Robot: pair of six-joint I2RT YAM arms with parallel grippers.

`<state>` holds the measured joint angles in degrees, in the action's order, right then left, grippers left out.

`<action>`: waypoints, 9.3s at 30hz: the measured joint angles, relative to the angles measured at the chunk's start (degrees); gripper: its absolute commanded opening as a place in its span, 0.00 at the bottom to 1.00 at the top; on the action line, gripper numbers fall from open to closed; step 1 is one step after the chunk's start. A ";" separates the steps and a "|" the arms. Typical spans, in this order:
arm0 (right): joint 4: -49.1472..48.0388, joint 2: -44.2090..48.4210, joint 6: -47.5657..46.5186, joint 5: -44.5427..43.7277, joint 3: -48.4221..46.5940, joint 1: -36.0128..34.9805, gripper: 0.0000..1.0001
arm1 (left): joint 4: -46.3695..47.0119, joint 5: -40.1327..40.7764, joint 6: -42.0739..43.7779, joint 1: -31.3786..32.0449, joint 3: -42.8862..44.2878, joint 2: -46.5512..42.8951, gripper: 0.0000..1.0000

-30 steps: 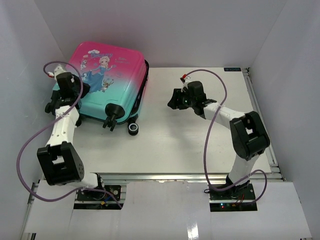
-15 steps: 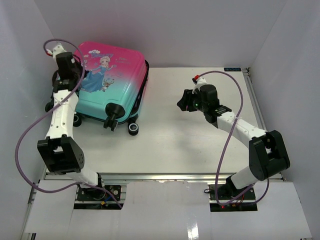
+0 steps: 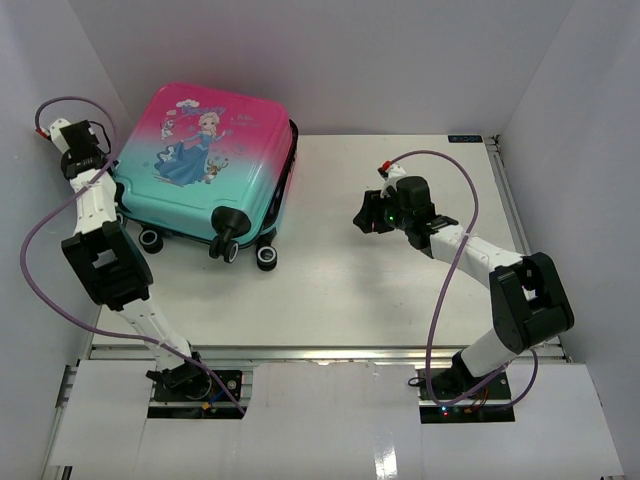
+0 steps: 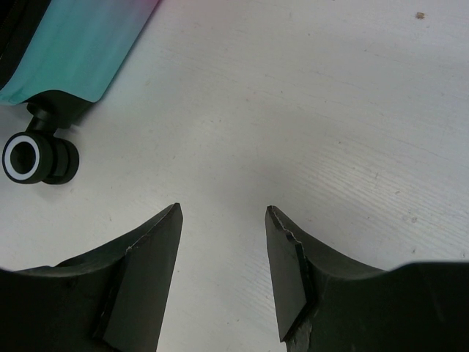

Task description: Pack the luggage

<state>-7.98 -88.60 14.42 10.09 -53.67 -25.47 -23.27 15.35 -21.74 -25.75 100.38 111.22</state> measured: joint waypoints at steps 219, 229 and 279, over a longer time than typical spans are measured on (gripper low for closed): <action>11.34 29.31 -19.77 -18.77 14.34 -8.18 0.34 | 46.24 -34.31 -12.63 27.91 -37.44 -10.53 0.40; 11.36 29.51 -17.74 -17.63 14.44 -7.92 0.43 | 40.90 -35.87 -12.58 29.38 -27.64 1.26 0.43; 11.57 30.95 -13.85 -17.80 15.07 -7.52 0.79 | 26.30 -22.06 -6.57 37.27 -19.00 1.22 0.00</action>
<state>3.59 -57.64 0.56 -7.71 -38.60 -32.99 3.02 -6.71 -28.31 11.51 81.38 112.44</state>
